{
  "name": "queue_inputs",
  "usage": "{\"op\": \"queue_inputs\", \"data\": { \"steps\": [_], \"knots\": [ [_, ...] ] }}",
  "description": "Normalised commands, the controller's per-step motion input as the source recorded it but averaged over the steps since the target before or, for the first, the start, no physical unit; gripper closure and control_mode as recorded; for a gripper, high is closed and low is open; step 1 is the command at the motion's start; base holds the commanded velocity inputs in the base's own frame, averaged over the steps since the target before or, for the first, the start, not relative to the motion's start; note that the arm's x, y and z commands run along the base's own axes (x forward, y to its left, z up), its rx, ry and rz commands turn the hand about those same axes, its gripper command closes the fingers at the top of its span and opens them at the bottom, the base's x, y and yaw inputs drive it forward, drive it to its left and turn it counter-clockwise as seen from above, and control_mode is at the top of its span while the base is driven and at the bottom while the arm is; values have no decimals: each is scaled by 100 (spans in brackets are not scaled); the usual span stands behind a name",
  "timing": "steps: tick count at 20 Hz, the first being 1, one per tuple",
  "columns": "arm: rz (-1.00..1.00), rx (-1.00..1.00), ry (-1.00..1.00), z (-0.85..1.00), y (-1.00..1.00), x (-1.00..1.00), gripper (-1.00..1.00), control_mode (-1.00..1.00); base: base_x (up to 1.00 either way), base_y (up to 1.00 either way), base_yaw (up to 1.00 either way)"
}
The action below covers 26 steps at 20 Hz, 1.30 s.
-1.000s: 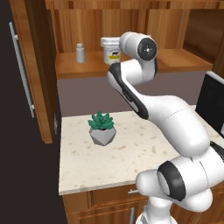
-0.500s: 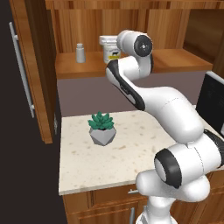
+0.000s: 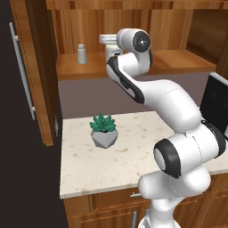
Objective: Collect the paprika, mayonnaise, and shaker from the cabinet and place them next to the stove.
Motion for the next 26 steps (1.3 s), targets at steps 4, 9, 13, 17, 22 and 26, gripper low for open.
{"op": "queue_inputs", "data": {
  "steps": [4, 9, 13, 17, 22, 26],
  "knots": [
    [0, 0, 2, 0, 0, 24, -100, -100, 0, 0, 0],
    [0, 0, 2, -10, 3, 11, -100, -100, 0, 0, 0],
    [0, 0, 2, -22, 7, 5, -100, -100, 0, 0, 0],
    [0, 0, 3, -23, 10, 7, -100, -100, 0, 0, 0],
    [0, 0, 1, -11, 7, 6, -100, -100, 0, 0, 0],
    [0, -2, -3, 0, 0, 0, -100, -100, 0, 0, 0]
  ]
}}
